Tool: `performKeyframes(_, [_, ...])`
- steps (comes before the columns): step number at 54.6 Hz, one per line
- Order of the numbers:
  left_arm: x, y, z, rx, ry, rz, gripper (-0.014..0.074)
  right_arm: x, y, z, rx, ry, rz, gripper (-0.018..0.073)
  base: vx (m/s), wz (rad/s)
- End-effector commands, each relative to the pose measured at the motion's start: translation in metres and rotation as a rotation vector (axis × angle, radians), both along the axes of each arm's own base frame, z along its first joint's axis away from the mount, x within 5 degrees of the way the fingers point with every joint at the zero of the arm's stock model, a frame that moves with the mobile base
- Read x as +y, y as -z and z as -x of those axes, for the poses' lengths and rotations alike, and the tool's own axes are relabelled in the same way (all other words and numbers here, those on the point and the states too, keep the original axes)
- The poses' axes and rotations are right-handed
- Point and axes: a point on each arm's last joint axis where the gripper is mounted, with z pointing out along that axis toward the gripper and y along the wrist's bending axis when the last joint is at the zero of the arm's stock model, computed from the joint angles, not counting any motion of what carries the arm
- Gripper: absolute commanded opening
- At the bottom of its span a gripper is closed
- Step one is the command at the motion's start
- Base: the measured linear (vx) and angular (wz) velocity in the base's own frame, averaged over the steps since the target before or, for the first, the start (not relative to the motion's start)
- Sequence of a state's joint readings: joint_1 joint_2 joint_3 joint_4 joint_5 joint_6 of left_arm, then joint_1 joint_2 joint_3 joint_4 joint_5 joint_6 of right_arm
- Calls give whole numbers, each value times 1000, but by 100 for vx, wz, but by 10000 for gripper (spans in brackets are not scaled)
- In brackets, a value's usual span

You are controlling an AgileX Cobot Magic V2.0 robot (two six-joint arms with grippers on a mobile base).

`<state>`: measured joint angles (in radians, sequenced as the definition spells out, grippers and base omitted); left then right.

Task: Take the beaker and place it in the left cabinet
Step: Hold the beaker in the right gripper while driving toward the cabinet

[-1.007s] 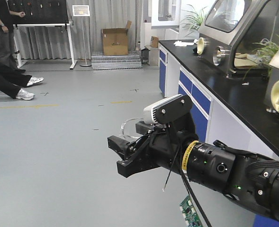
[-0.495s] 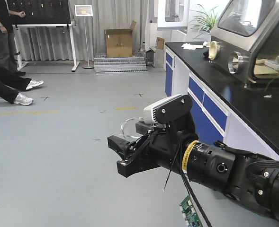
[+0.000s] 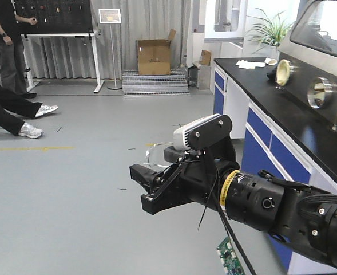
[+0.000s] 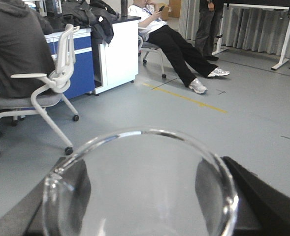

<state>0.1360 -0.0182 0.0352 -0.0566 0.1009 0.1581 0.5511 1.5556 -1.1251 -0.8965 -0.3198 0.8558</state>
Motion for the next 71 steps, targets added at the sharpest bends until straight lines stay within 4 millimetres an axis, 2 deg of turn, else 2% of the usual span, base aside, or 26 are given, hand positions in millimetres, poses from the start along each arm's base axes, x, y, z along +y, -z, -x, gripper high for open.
performKeyframes(1, [0,-14,2,-109,-5,-7,-6,-2,-32,8,-87,-36,-85,201,59,7])
performKeyframes(71, [0,-14,2,-111,-5,-8,-6,-2,-32,8,-84,-30,-81,201,62,1])
